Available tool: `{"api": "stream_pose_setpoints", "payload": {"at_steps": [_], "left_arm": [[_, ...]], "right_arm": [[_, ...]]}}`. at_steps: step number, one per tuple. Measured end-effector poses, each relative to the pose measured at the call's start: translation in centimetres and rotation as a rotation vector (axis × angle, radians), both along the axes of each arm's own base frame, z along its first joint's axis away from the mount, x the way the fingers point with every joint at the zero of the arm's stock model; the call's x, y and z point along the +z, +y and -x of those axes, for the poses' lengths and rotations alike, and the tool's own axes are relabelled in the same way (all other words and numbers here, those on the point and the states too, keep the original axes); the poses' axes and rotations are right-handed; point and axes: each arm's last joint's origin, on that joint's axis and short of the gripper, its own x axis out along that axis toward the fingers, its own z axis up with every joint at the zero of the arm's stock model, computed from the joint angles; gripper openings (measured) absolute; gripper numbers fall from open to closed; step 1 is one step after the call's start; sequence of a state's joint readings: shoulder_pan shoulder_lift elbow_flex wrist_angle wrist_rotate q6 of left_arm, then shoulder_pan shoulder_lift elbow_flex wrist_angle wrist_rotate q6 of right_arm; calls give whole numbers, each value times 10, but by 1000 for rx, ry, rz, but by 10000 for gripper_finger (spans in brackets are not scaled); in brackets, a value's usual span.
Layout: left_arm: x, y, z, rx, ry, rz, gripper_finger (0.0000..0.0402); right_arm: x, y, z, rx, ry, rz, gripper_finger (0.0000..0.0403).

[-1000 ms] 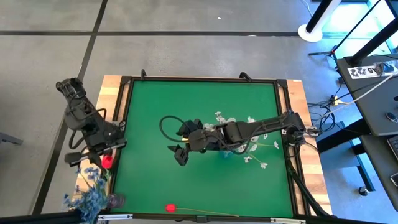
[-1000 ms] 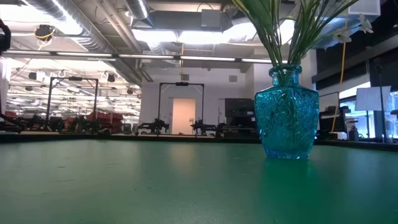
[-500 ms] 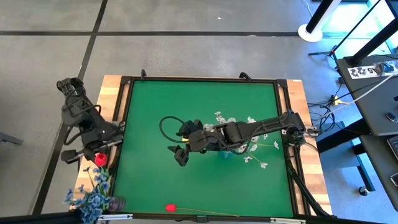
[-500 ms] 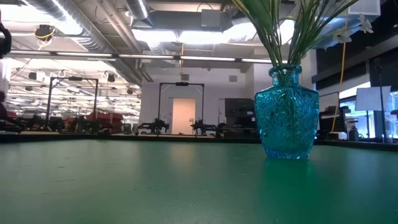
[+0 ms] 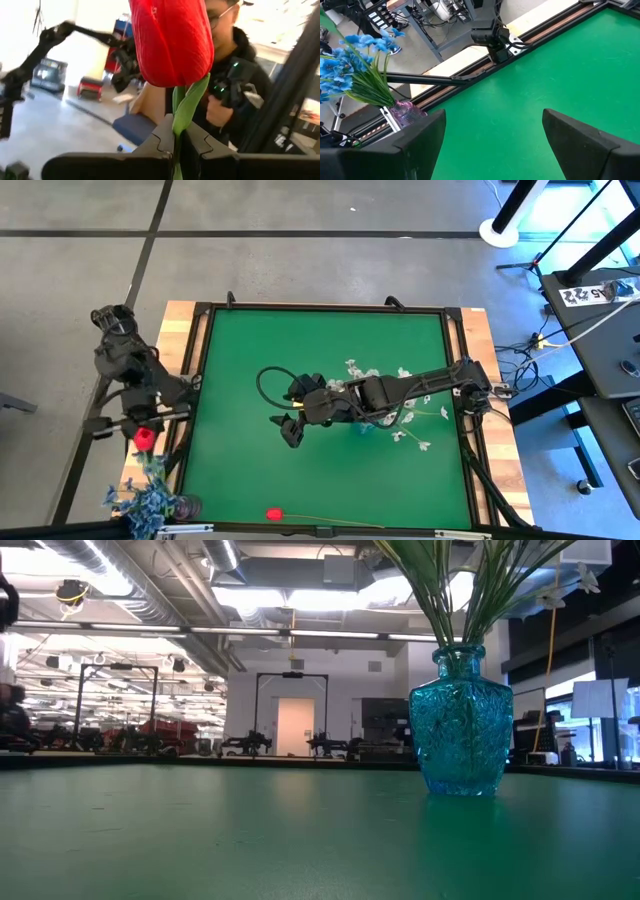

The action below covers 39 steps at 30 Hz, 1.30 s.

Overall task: Sort flowers into vase by color
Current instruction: Put the top red tulip into the violet vase

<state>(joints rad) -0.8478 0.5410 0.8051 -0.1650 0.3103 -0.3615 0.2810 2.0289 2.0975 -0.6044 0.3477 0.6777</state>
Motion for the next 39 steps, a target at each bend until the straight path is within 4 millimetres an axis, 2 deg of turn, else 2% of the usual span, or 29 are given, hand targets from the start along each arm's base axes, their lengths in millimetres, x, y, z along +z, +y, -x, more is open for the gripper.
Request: {"api": "stream_pose_setpoints", "payload": {"at_steps": [12,29,39], "left_arm": [[-4,-25,-6,-107,8,-30,2],[-24,-39,-6,-92,58,-114,2],[-28,-44,-10,-69,74,-149,2]], "right_arm": [[0,0,0,-14,-4,-22,330],[0,0,0,-27,-9,-46,330],[0,0,0,-26,-9,-46,330]]}}
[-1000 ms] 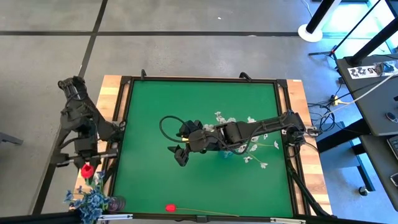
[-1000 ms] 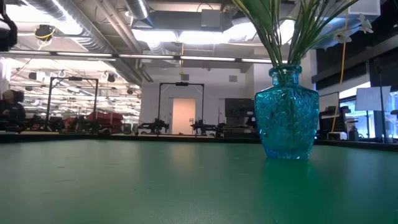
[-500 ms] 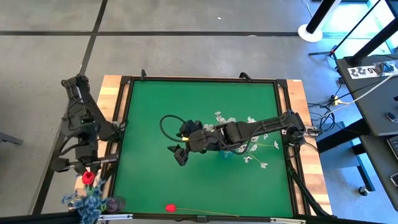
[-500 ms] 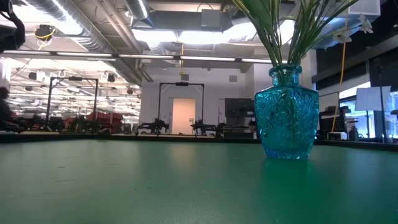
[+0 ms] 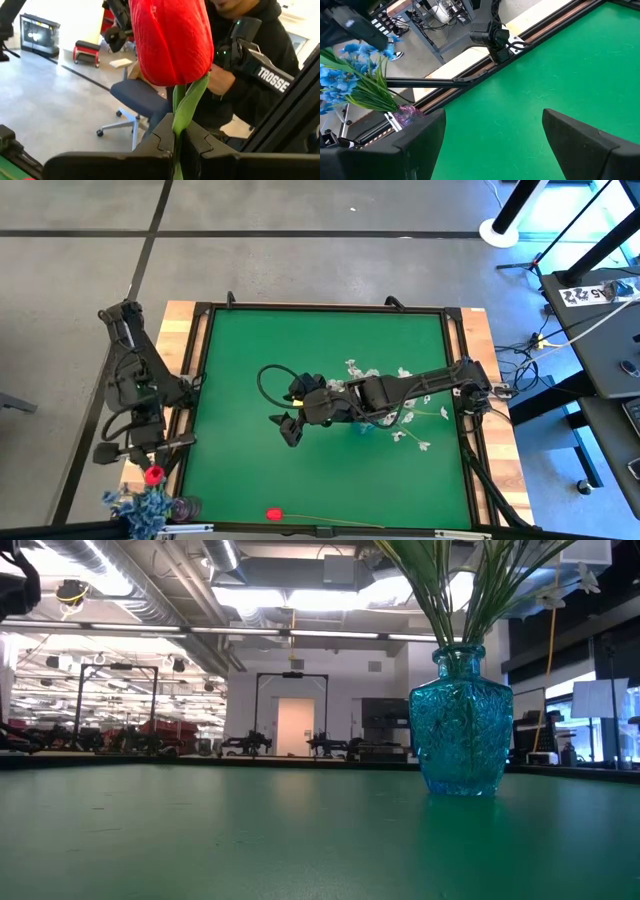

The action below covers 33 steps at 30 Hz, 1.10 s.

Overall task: Sort flowers into vase by color
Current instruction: Put the top red tulip into the violet vase

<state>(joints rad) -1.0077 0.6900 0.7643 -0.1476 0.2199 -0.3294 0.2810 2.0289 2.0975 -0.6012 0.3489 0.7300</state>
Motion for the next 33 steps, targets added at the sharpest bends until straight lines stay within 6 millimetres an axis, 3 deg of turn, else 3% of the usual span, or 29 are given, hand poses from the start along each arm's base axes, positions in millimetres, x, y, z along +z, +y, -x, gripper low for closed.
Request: {"api": "stream_pose_setpoints", "payload": {"at_steps": [13,33], "left_arm": [[19,15,7,79,-72,80,2],[5,-6,-2,57,25,15,2]], "right_arm": [[0,0,0,0,0,-1,330],[0,0,0,1,1,1,330]]}}
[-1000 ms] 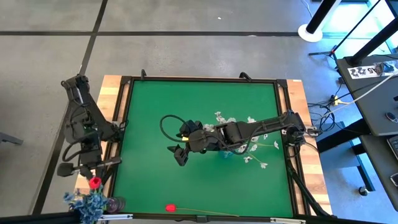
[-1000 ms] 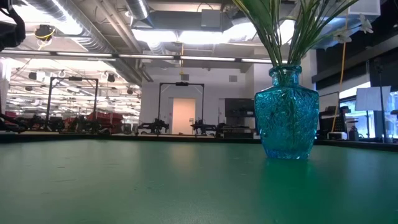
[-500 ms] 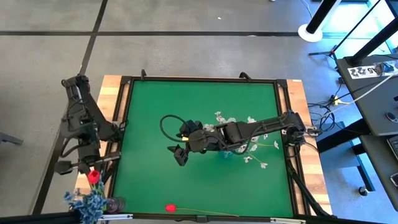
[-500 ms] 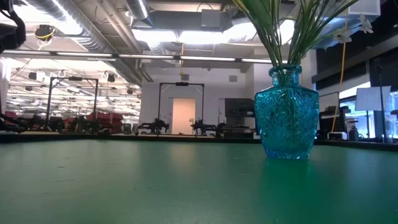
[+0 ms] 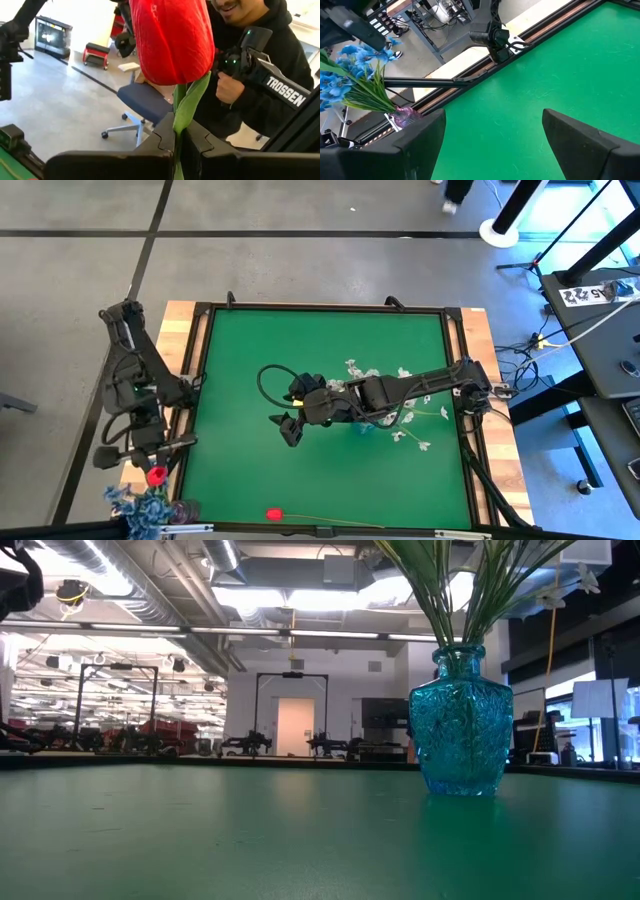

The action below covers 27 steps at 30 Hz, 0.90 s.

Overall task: Sort flowers into vase by color
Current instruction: Put the top red tulip into the violet vase

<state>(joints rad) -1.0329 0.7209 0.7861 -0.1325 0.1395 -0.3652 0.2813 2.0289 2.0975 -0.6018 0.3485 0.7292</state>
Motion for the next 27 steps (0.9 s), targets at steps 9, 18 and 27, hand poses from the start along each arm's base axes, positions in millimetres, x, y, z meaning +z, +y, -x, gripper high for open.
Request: {"api": "stream_pose_setpoints", "payload": {"at_steps": [9,18,27], "left_arm": [[-19,-4,-1,7,40,-33,2],[-30,-6,1,-21,49,-65,2],[-44,-10,7,-66,119,-106,2]], "right_arm": [[0,0,0,2,3,3,330],[-1,0,1,3,14,7,330],[-3,0,1,30,39,61,330]]}}
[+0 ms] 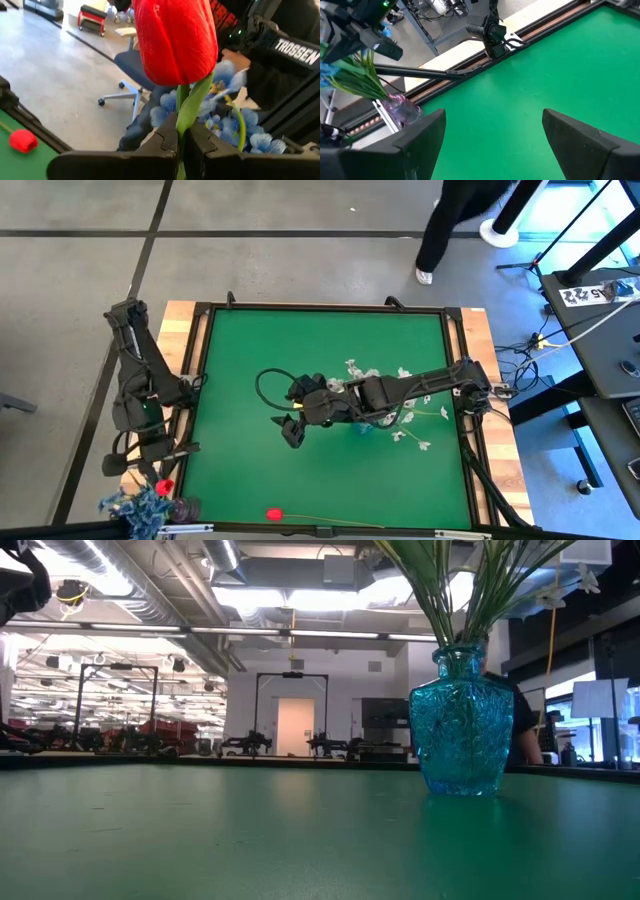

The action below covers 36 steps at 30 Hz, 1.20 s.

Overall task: Sort flowers into vase by color
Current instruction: Put the top red tulip into the violet vase

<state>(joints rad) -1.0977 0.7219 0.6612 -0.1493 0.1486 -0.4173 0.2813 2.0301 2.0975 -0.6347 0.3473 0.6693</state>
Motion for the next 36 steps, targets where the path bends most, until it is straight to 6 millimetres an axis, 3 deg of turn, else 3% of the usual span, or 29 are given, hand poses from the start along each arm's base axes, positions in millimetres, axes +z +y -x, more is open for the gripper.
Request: {"api": "stream_pose_setpoints", "payload": {"at_steps": [7,16,21,29,36], "left_arm": [[-5,1,1,6,64,-34,14],[-11,2,2,0,105,-86,106],[-14,3,3,-27,71,-128,132],[-25,7,4,-17,90,-254,128],[-19,6,4,-19,58,-238,39]], "right_arm": [[-10,0,-5,35,33,70,330],[-28,5,-16,89,71,136,330],[-35,7,-20,111,78,144,331],[-43,8,-23,145,111,177,330],[-45,7,-21,139,141,192,331]]}}
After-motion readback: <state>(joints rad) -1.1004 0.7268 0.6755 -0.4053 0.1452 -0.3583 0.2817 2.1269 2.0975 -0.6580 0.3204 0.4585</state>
